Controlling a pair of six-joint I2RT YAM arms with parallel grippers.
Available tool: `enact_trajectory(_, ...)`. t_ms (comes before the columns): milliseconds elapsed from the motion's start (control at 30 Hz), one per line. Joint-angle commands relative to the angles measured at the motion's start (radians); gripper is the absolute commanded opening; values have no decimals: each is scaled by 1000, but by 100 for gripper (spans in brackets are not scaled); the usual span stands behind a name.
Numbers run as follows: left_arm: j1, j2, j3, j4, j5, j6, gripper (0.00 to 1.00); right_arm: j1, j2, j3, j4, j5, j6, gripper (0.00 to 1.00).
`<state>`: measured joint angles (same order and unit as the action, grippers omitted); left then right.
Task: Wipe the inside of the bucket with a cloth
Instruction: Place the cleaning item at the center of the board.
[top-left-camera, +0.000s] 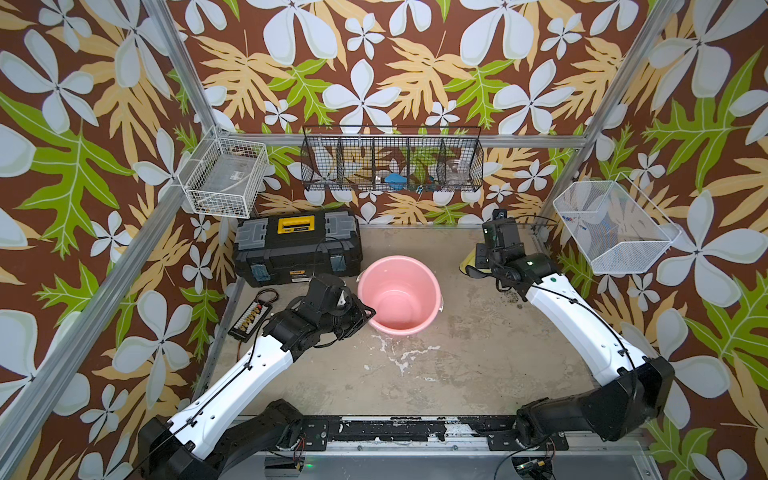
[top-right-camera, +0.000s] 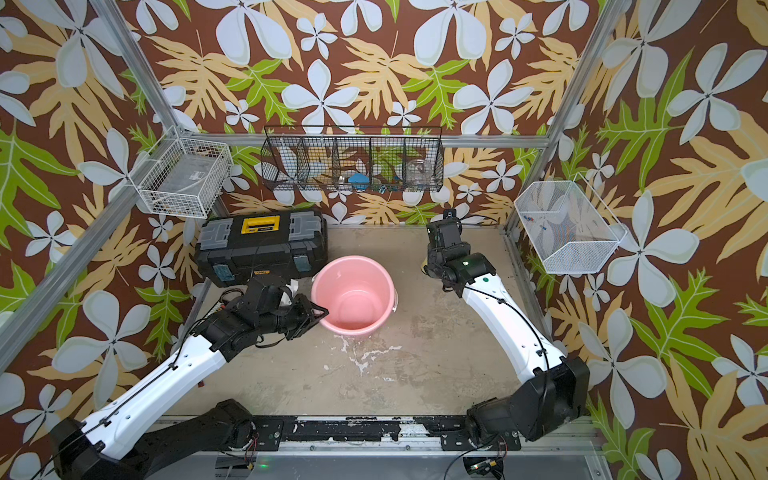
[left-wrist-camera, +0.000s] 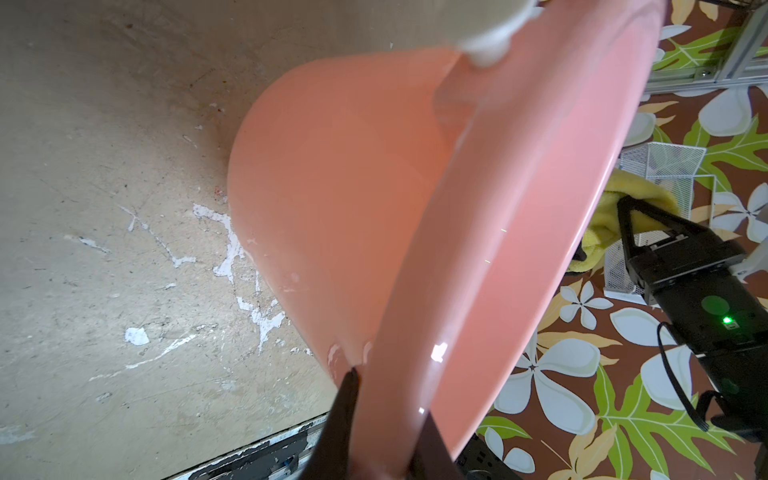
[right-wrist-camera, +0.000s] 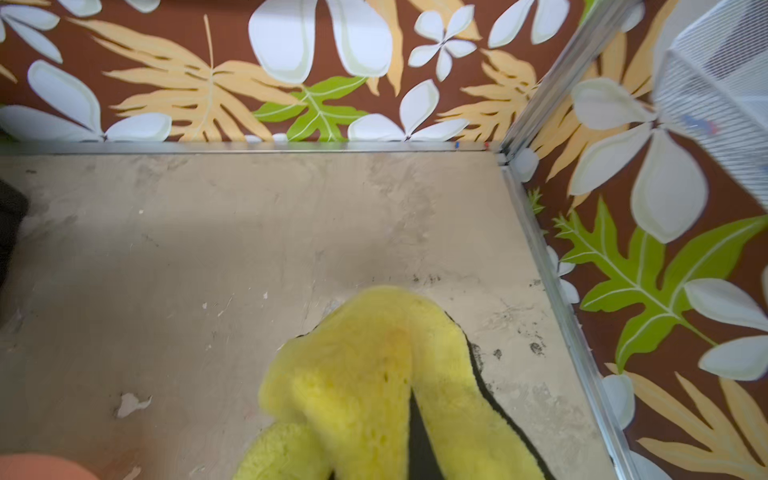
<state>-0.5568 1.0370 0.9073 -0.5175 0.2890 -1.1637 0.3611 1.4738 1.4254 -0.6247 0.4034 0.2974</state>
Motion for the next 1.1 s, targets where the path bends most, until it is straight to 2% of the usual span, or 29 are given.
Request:
enact_trajectory(0,7,12,-28,5,15,-14,4,-2,35,17,-96,-96,24,0)
enact_trajectory(167,29,9,-57,27,23,-20,4,-3,10,-68,-90,-125,52,0)
enact_trajectory(367,97,25,-65,48,93,8,9,-3,-9,-202,-36,-154,89,0)
enact_trajectory(733,113,61,-93,103,150,9,34,-4,42,-315,47,-246,111,1)
enact_trajectory(800,113,56,-95,103,144,5,38,-4,43,-336,63,-254,113,6)
enact_trajectory(833,113,54,-95,105,140,6,39,-3,45,-343,70,-255,114,12)
enact_trajectory(867,114,53,-93,102,138,6,41,-4,47,-350,75,-259,115,13)
enact_trajectory(900,113,50,-90,100,131,7,43,-4,49,-355,79,-260,115,19)
enact_trajectory(967,113,45,-83,93,118,10,53,-4,50,-360,88,-267,114,27)
enact_trajectory(1033,113,42,-72,93,114,14,59,-3,48,-359,93,-261,117,44)
enact_trajectory(1067,113,40,-62,90,112,19,60,-4,47,-358,94,-256,117,57)
